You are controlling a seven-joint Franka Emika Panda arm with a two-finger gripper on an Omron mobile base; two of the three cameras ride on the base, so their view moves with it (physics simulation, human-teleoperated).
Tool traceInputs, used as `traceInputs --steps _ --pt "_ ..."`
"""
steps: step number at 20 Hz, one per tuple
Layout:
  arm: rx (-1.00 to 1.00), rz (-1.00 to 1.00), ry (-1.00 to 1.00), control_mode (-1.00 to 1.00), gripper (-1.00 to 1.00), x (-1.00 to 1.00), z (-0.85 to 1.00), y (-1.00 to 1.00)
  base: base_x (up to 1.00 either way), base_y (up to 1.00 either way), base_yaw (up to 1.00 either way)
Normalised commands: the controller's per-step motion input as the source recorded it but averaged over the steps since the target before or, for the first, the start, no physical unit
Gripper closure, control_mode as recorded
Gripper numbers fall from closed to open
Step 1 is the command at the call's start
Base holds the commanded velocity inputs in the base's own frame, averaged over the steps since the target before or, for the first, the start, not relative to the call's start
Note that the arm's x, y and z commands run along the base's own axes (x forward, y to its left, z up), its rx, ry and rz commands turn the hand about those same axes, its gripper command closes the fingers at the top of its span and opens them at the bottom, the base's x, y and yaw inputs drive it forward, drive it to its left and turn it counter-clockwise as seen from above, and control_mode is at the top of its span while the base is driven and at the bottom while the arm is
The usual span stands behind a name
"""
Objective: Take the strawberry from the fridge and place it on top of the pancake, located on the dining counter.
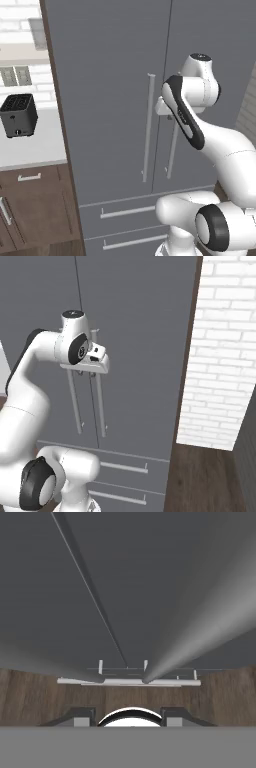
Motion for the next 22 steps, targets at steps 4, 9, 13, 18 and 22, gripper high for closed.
traceInputs --steps 4,9,13,18,22 --pt "0.00 0.00 0.00 1.00 -1.00 0.00 0.00 0.00 0.00 0.08 0.00" --pt "0.00 0.00 0.00 1.00 -1.00 0.00 0.00 0.00 0.00 0.26 0.00" --pt "0.00 0.00 0.00 1.00 -1.00 0.00 0.00 0.00 0.00 0.20 0.00" --pt "0.00 0.00 0.00 1.00 -1.00 0.00 0.00 0.00 -0.20 0.00 0.00" --pt "0.00 0.00 0.00 1.00 -1.00 0.00 0.00 0.00 -0.48 0.00 0.00"
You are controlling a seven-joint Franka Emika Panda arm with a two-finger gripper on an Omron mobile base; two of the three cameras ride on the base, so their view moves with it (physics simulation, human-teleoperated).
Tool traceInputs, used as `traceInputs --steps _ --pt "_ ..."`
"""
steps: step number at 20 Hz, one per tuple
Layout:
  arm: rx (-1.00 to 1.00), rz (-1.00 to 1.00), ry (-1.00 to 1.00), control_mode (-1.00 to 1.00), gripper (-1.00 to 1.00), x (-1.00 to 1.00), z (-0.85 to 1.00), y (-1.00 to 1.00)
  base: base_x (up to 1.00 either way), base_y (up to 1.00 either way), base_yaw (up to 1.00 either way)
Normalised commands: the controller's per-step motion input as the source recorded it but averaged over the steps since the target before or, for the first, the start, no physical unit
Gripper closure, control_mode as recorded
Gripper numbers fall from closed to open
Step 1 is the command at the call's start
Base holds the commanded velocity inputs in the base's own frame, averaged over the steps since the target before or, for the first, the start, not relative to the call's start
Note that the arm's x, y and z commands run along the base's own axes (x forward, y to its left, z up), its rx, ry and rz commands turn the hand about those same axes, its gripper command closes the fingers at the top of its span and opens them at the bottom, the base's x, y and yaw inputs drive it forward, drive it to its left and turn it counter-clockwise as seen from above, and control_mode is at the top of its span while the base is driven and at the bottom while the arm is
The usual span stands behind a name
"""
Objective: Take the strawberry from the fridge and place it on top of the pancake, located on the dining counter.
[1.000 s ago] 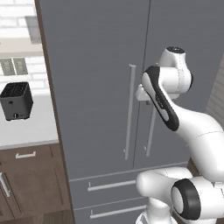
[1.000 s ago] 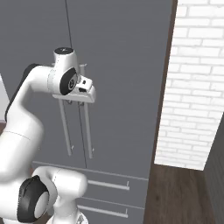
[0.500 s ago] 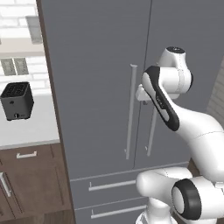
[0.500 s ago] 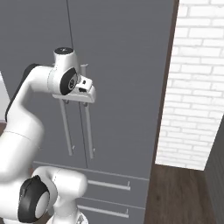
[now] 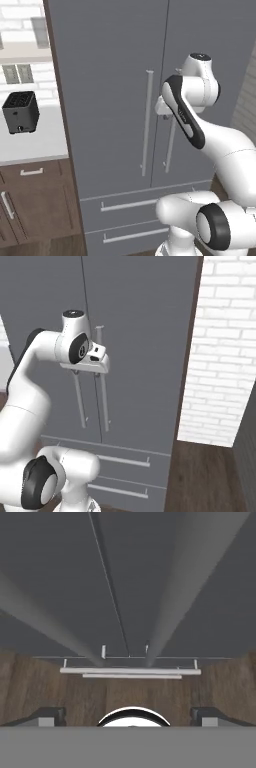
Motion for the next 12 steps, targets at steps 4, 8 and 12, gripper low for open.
traceInputs --steps 4,8,12 --pt "0.00 0.00 0.00 1.00 -1.00 0.00 0.00 0.00 -0.59 0.00 -0.01" --pt "0.00 0.00 0.00 1.00 -1.00 0.00 0.00 0.00 -0.35 0.00 -0.03" --pt "0.00 -0.03 -0.02 -1.00 -1.00 0.01 -0.07 -0.14 -0.03 -0.26 -0.04"
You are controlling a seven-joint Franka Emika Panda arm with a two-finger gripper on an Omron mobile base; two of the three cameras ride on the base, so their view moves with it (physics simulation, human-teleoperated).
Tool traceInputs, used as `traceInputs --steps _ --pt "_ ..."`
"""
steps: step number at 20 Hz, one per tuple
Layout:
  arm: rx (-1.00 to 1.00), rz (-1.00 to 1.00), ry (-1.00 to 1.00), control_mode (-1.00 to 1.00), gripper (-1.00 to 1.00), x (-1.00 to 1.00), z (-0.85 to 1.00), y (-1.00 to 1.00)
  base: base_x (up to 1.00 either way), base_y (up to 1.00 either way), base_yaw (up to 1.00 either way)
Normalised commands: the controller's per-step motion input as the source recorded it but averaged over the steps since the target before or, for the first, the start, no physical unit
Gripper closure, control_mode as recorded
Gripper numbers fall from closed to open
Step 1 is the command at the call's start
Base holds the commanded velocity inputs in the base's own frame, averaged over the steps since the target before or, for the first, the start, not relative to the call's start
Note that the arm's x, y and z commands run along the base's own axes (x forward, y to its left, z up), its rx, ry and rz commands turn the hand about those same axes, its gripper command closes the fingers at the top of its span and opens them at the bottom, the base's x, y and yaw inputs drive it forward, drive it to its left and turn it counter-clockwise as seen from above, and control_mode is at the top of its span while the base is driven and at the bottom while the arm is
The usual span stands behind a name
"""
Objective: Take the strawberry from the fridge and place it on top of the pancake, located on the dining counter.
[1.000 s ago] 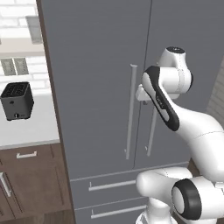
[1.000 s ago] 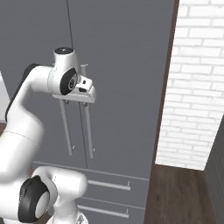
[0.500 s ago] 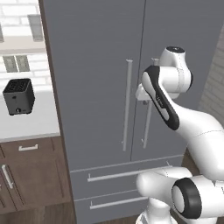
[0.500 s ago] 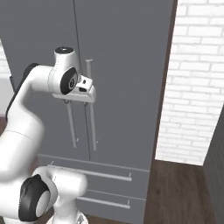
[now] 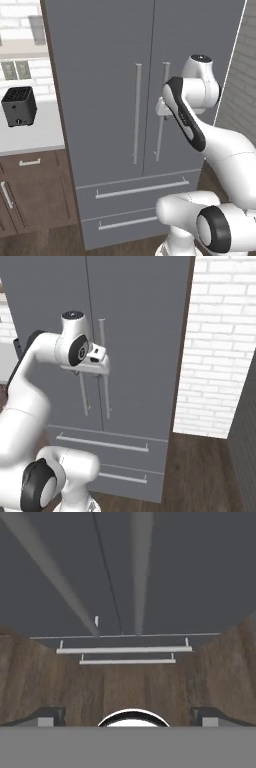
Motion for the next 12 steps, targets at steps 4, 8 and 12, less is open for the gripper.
traceInputs --steps 4,8,12 --pt "0.00 -0.03 -0.18 -1.00 -1.00 0.66 -0.16 -0.23 0.00 0.00 0.00" --pt "-0.01 -0.02 -0.21 -1.00 -1.00 0.81 -0.13 -0.15 0.00 0.00 0.00" --pt "0.00 0.00 -0.16 -1.00 -1.00 1.00 -0.22 0.00 0.00 0.00 0.00"
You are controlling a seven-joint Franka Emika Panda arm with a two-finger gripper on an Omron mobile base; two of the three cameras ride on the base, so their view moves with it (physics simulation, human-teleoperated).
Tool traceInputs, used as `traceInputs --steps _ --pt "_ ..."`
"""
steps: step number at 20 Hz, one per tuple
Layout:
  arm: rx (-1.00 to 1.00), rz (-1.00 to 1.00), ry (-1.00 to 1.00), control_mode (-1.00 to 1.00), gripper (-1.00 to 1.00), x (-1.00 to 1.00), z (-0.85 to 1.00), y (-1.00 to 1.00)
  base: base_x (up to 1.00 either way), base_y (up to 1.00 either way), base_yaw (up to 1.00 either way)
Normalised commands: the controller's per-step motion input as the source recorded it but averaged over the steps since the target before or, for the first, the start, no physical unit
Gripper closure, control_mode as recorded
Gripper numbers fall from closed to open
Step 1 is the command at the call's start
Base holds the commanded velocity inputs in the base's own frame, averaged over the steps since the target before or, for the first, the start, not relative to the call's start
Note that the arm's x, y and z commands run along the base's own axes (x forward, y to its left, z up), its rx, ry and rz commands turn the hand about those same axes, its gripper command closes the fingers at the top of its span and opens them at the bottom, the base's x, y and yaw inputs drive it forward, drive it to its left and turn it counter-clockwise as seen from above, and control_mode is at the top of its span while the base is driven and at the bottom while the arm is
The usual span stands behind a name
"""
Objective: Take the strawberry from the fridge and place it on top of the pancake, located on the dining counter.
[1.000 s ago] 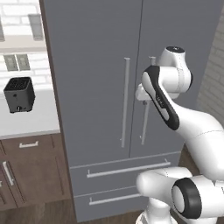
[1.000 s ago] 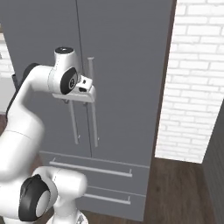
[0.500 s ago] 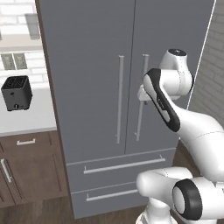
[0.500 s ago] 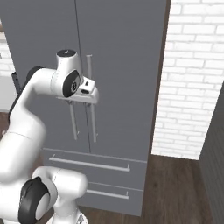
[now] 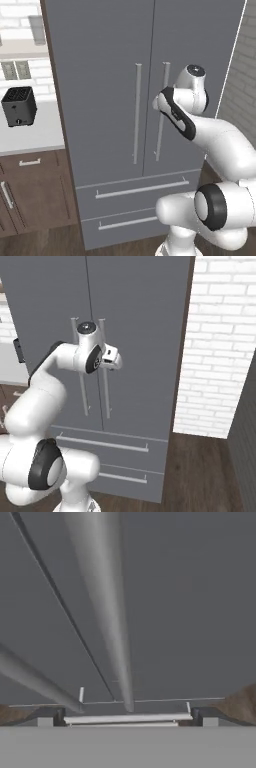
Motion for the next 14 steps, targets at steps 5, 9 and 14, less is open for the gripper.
traceInputs --steps 5,9,14 --pt "0.00 0.00 -0.11 -1.00 -1.00 0.98 -0.16 0.00 0.00 0.00 0.00" --pt "0.00 0.00 -0.07 -1.00 -1.00 0.86 -0.04 0.00 0.00 0.00 0.00" --pt "0.00 0.00 -0.19 -1.00 -1.00 0.50 -0.23 0.00 0.00 0.00 0.00"
